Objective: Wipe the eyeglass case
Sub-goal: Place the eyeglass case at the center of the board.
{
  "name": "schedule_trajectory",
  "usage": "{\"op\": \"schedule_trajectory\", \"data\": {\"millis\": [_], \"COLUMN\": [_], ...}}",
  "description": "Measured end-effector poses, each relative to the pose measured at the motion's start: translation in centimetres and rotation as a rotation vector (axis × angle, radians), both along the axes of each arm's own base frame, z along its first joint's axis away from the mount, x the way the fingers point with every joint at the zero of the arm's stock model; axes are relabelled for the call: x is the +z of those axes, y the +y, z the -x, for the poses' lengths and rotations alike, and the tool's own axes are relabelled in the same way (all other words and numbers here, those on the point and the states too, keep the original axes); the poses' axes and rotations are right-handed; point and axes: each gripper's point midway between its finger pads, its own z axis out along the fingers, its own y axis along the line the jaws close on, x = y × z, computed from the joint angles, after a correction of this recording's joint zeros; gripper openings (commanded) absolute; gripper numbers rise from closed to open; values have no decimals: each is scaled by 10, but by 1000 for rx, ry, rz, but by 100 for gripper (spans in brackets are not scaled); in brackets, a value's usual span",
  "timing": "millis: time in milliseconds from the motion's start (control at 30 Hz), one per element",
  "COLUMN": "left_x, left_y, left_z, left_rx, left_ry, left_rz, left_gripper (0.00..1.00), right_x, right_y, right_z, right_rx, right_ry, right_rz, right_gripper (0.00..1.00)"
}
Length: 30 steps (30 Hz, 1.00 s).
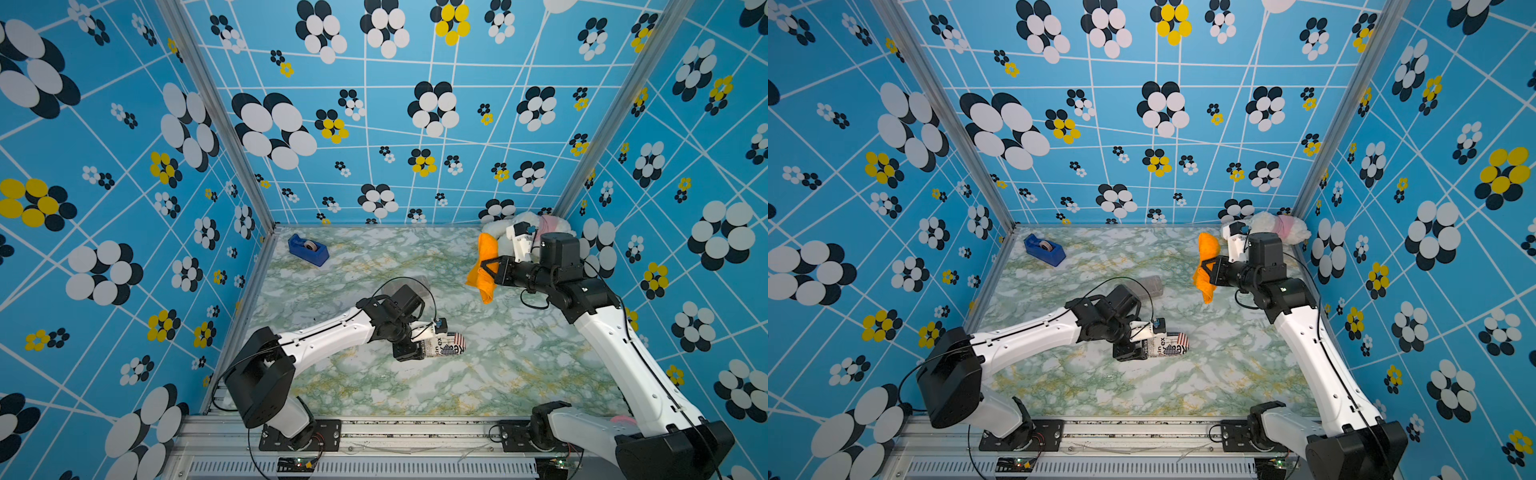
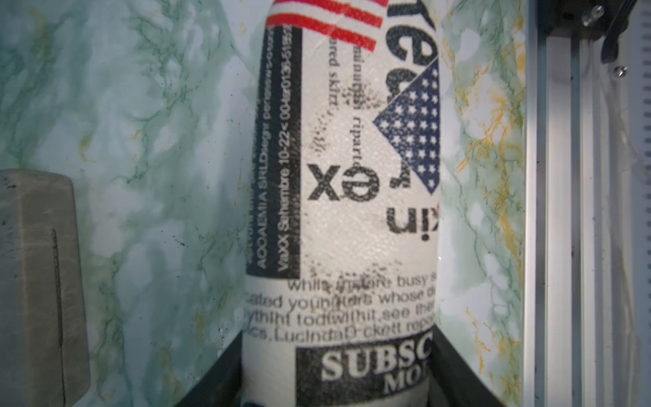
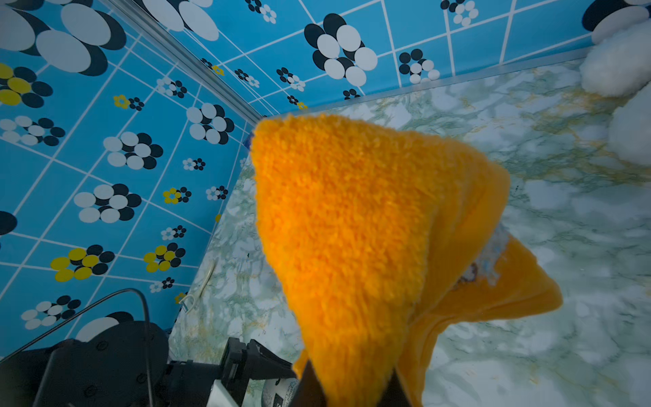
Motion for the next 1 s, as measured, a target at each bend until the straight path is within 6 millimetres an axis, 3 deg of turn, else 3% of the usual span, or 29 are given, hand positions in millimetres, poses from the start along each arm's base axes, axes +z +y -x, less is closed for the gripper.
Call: {"op": "schedule_trajectory", "data": {"millis": [200, 433, 1000], "left_x": [-18, -31, -51], "left_y": [7, 28, 44], "left_z": [-3, -27, -46], "left_rx": [-91, -41, 21], "left_ry": [-25, -29, -6], "left_rz": [-74, -90, -90], "left_gripper": [11, 12, 16], "right_x": [-10, -33, -38], "right_y": [0, 0, 5], "right_z": [-1, 5, -4], "right_rx": [6, 7, 18], "right_ry": [25, 67, 65], "right_rz": [18, 17, -5], "right_gripper": [0, 0, 0]}}
